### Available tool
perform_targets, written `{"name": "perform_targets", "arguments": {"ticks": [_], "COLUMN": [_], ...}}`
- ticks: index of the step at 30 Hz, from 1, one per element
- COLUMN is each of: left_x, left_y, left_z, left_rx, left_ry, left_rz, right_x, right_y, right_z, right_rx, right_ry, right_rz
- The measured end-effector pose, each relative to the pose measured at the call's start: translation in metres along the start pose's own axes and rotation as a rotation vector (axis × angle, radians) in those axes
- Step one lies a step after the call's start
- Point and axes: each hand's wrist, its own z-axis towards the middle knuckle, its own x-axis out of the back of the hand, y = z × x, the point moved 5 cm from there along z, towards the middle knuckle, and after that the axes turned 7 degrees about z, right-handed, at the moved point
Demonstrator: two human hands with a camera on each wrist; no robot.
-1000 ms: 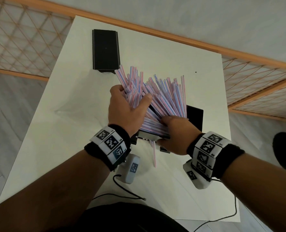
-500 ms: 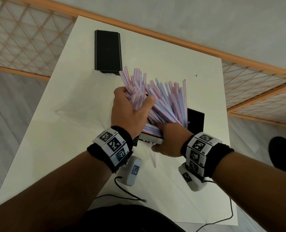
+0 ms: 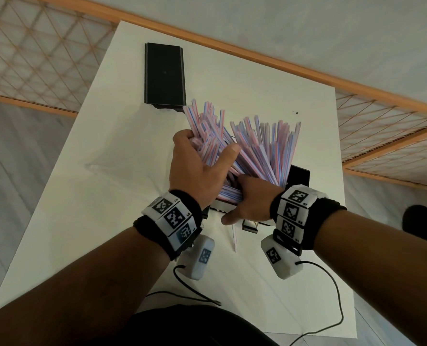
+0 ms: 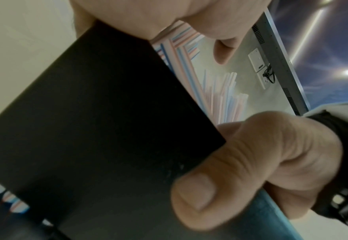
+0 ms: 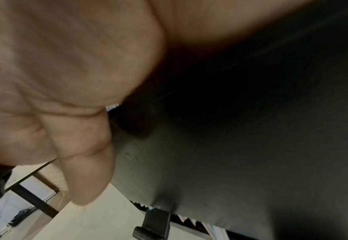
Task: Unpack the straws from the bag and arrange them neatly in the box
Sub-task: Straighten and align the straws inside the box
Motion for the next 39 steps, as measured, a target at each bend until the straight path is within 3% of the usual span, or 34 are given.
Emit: {"name": "perform_targets", "arguments": {"ticks": [17, 25, 30, 39], "left_x": [0.0, 0.003, 0.002, 0.0], "left_y": [-0.003, 0.0, -0.001, 0.0], "left_z": [0.0, -0.001, 0.001, 0.001], "left_rx": [0.008, 0.011, 0.045, 0.025], "left_ry": [0.004, 0.015, 0.005, 0.01], "left_rz": [-0.028, 0.024, 0.092, 0.14], "right_x": [0.01, 0.013, 0.008, 0.001], "right_y": [0.002, -0.002, -0.002, 0.001], "right_z": [-0.004, -0.006, -0.002, 0.002], "right_rx": [0.084, 0.229, 0.28, 0.105], "right_ry": [-0.196, 0.051, 0.073, -0.036], "right_rz": [0.041, 0.109, 0.169, -0.142]}}
